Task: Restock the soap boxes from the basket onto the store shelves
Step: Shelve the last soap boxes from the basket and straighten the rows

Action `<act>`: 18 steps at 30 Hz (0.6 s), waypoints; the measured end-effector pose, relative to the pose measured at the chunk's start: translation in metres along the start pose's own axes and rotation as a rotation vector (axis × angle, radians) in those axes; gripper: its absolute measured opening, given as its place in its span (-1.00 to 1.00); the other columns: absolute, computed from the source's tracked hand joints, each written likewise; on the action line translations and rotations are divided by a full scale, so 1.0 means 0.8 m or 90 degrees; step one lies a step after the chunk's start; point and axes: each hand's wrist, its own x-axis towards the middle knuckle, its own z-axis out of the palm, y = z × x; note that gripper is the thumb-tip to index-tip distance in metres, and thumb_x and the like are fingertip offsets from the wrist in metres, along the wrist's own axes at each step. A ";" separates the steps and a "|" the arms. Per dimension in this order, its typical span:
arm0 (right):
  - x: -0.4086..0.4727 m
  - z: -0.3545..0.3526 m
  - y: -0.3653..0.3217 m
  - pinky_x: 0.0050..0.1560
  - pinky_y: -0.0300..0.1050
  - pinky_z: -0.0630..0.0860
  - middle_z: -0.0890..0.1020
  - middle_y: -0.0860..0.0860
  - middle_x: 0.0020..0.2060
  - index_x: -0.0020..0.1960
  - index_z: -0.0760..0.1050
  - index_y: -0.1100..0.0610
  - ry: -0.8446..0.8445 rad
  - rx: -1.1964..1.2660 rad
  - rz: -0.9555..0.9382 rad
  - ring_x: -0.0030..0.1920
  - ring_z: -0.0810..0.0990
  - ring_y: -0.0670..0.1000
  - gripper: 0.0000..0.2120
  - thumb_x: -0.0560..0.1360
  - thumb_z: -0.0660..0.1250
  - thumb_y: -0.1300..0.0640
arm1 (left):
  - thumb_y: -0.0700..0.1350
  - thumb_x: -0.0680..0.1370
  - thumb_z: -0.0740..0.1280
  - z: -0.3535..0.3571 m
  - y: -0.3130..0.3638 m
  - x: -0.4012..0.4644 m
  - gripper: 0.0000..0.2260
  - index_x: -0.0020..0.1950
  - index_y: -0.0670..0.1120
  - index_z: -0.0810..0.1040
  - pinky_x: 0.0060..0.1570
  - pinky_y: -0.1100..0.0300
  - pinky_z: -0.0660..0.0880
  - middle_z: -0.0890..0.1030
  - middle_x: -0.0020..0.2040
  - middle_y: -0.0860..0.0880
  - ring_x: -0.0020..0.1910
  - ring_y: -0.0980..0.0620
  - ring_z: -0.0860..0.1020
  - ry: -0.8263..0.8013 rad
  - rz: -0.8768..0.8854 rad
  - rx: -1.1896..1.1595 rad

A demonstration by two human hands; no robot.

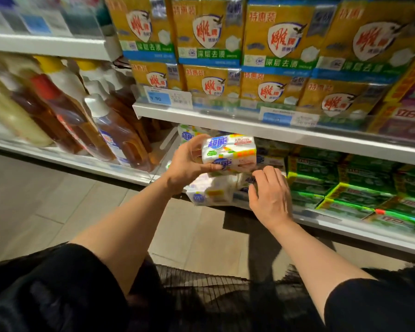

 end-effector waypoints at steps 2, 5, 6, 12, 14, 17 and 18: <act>0.003 0.008 -0.014 0.01 0.06 0.51 0.57 0.18 -0.04 -0.01 0.52 0.24 -0.040 -0.004 -0.034 -0.02 0.55 0.22 -0.66 0.29 0.51 0.16 | -0.23 0.21 0.61 -0.028 -0.007 -0.014 -0.40 0.21 -0.16 0.50 -0.01 0.16 0.60 0.65 0.07 -0.08 0.05 0.04 0.64 0.034 -0.008 -0.033; 0.001 0.021 -0.029 0.08 0.02 0.47 0.57 0.13 -0.02 0.04 0.51 0.21 -0.143 -0.030 -0.171 -0.01 0.55 0.17 -0.50 0.22 0.56 0.02 | -0.09 0.18 0.63 -0.063 -0.020 -0.037 -0.40 0.16 -0.11 0.51 0.00 0.09 0.61 0.64 0.09 -0.12 0.10 -0.07 0.63 0.095 -0.014 -0.071; -0.003 0.026 -0.034 0.05 0.01 0.49 0.56 0.11 -0.03 0.04 0.51 0.20 -0.175 -0.032 -0.179 -0.02 0.55 0.15 -0.49 0.20 0.57 0.00 | -0.06 0.20 0.62 -0.074 -0.027 -0.043 -0.37 0.20 -0.16 0.49 0.01 0.07 0.61 0.63 0.11 -0.14 0.11 -0.10 0.62 0.109 -0.018 -0.077; -0.026 0.065 -0.041 -0.04 -0.01 0.49 0.52 0.05 -0.05 0.02 0.49 0.13 -0.278 -0.020 -0.053 -0.03 0.50 0.10 -0.59 0.27 0.55 0.04 | -0.26 0.32 0.54 -0.116 -0.072 -0.058 -0.45 0.26 -0.18 0.45 0.03 0.06 0.62 0.59 0.11 -0.05 0.14 -0.05 0.59 0.197 -0.065 0.017; -0.025 0.072 -0.045 -0.01 -0.02 0.49 0.53 0.06 0.00 0.07 0.49 0.15 -0.278 -0.019 -0.040 0.02 0.50 0.10 -0.63 0.33 0.52 0.10 | -0.33 0.34 0.54 -0.121 -0.085 -0.051 -0.47 0.25 -0.12 0.46 0.06 0.04 0.61 0.57 0.13 -0.04 0.15 -0.03 0.57 0.196 -0.086 0.048; -0.020 0.086 -0.048 0.15 0.02 0.49 0.55 0.11 0.11 0.17 0.50 0.20 -0.277 -0.037 -0.066 0.13 0.52 0.15 -0.55 0.32 0.51 0.16 | -0.37 0.33 0.53 -0.128 -0.092 -0.029 -0.42 0.28 -0.07 0.44 0.10 0.02 0.59 0.55 0.20 -0.10 0.17 -0.04 0.57 0.162 -0.107 0.076; -0.018 0.091 -0.048 0.22 0.04 0.46 0.56 0.13 0.14 0.20 0.50 0.23 -0.271 -0.054 -0.081 0.17 0.53 0.16 -0.49 0.29 0.52 0.18 | -0.40 0.33 0.52 -0.132 -0.092 -0.020 -0.39 0.30 -0.09 0.42 0.09 0.03 0.60 0.55 0.21 -0.11 0.17 -0.04 0.58 0.139 -0.107 0.068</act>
